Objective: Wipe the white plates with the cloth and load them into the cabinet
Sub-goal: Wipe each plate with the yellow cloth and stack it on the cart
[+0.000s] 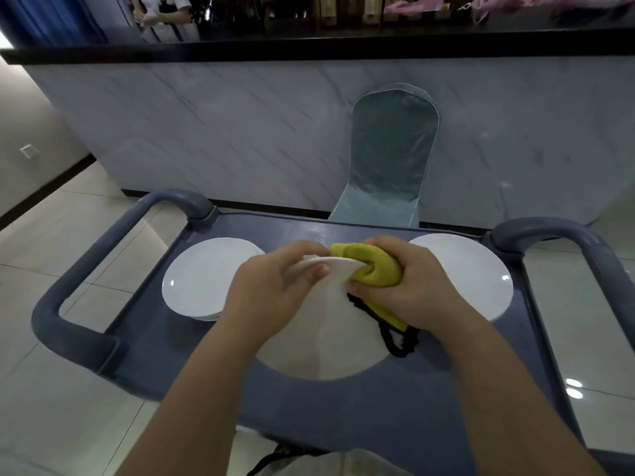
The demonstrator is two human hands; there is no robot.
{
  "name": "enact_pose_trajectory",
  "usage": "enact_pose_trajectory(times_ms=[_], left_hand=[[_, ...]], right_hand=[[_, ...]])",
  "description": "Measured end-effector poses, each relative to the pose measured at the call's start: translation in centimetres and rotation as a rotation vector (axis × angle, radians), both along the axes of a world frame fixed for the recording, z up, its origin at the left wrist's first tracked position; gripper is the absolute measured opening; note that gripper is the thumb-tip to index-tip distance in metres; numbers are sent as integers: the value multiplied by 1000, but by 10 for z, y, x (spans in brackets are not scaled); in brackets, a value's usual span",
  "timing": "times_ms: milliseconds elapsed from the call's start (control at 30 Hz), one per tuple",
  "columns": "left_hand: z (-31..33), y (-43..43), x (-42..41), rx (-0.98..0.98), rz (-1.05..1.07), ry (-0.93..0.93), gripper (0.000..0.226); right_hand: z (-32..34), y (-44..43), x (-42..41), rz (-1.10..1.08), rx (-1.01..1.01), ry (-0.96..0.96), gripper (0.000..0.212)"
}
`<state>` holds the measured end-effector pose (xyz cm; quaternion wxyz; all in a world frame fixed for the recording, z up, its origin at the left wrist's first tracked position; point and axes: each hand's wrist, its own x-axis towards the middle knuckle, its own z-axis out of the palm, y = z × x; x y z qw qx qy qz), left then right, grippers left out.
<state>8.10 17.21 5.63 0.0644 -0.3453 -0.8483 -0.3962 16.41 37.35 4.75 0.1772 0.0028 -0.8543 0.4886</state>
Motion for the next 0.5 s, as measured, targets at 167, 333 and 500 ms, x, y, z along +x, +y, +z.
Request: enact_pose_trajectory(times_ms=[167, 333, 500], left_hand=[[-1, 0, -1, 242, 61, -132, 12], [-30, -8, 5, 708, 543, -521, 33], [-48, -27, 7, 628, 540, -358, 26]], right_hand=[[20, 4, -12, -5, 21, -25, 40], [-31, -19, -6, -211, -873, -42, 55], [-84, -57, 5, -321, -1015, -221, 45]])
